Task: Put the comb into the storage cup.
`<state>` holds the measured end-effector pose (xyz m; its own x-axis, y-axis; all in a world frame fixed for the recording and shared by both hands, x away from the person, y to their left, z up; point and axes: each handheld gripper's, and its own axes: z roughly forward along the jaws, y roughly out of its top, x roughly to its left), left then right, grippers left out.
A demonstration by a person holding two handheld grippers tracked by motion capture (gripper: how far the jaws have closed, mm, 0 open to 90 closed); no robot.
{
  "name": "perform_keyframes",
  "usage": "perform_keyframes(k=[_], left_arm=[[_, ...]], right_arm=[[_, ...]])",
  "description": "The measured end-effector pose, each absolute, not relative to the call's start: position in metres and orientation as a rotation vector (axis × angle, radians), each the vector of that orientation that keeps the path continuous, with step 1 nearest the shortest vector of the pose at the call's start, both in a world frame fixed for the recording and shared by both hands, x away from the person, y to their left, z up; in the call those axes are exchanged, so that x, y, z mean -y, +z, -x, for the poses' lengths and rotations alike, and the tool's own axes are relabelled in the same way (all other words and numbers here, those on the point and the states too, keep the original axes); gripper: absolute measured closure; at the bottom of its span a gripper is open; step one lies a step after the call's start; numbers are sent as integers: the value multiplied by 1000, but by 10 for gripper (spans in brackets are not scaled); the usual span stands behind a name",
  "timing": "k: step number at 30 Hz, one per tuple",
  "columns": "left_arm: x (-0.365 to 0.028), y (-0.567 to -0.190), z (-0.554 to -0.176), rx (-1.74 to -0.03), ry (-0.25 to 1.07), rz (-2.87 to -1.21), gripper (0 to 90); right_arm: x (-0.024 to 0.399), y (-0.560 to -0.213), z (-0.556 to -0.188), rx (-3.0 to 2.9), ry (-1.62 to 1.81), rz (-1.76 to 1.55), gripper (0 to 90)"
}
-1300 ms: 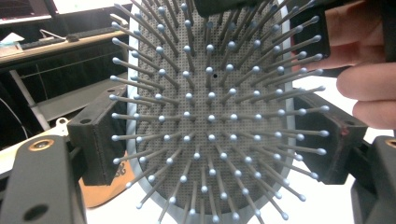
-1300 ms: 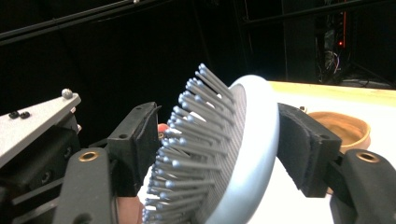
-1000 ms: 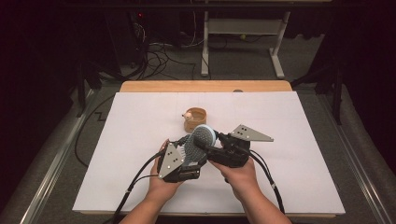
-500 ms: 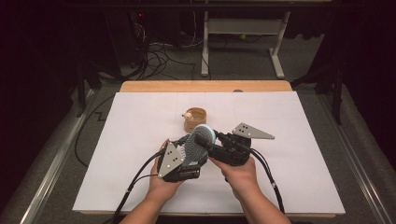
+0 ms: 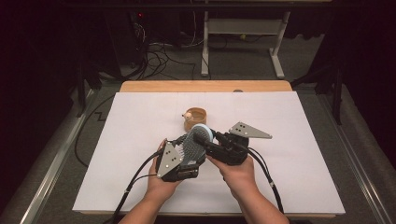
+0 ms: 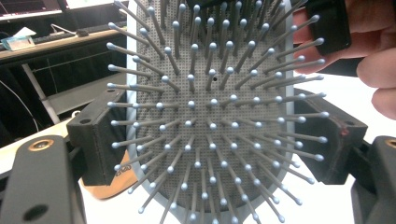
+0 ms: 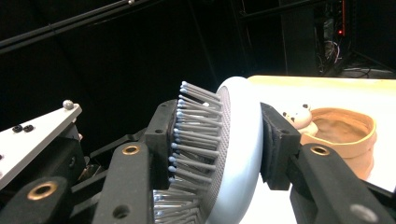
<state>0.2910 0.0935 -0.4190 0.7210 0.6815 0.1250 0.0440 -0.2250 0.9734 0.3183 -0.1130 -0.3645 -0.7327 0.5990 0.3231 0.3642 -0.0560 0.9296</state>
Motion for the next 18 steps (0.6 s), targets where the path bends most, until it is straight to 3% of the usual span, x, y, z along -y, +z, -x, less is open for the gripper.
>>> perform_keyframes(k=[18], left_arm=[[-93,-420,-291,-587,664,-1715,200]], right_arm=[[112,-363,-320,-2028,1863,-1054,598]])
